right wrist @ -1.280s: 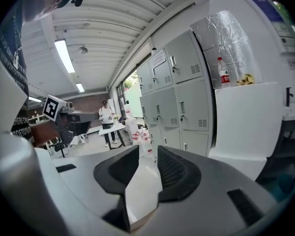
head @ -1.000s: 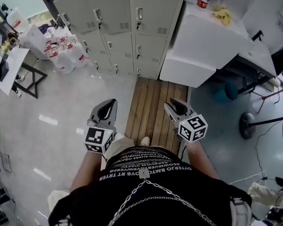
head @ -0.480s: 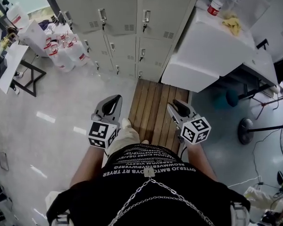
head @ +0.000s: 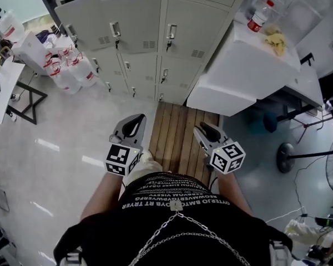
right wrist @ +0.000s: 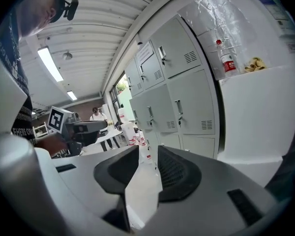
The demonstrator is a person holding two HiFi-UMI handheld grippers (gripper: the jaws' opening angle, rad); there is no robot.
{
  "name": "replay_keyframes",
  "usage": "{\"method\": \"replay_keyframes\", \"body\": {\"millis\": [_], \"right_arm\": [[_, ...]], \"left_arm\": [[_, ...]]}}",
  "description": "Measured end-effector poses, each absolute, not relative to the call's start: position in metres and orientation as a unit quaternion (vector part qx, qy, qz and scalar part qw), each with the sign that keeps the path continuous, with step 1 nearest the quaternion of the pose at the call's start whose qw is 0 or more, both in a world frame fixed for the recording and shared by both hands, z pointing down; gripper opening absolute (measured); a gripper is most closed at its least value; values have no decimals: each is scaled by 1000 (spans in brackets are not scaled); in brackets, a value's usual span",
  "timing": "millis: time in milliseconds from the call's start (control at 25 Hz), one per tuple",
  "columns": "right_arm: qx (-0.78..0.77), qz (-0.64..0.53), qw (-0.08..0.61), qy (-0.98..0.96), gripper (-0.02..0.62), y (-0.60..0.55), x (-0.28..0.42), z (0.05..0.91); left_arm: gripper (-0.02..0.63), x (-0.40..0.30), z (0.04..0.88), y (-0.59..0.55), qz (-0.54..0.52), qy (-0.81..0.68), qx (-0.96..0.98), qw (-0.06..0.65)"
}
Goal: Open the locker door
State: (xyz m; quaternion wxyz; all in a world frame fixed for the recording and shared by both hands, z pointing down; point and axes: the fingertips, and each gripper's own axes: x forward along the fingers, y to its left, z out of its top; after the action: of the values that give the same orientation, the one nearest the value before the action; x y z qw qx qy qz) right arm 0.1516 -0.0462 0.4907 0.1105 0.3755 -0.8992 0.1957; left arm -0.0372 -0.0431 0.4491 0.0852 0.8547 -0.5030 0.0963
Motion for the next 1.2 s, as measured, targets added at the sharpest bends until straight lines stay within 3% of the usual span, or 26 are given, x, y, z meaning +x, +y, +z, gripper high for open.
{"method": "replay_keyframes", "body": {"millis": [760,1200], "right_arm": [[372,175,106,-905,117,-146,56,470],[392,186,116,-893,117,-171,62,476]], "left_arm": [[3,-118,440,-159,85,-493,863,68],[3,-123,441,-192,72,-483,869,75]]}}
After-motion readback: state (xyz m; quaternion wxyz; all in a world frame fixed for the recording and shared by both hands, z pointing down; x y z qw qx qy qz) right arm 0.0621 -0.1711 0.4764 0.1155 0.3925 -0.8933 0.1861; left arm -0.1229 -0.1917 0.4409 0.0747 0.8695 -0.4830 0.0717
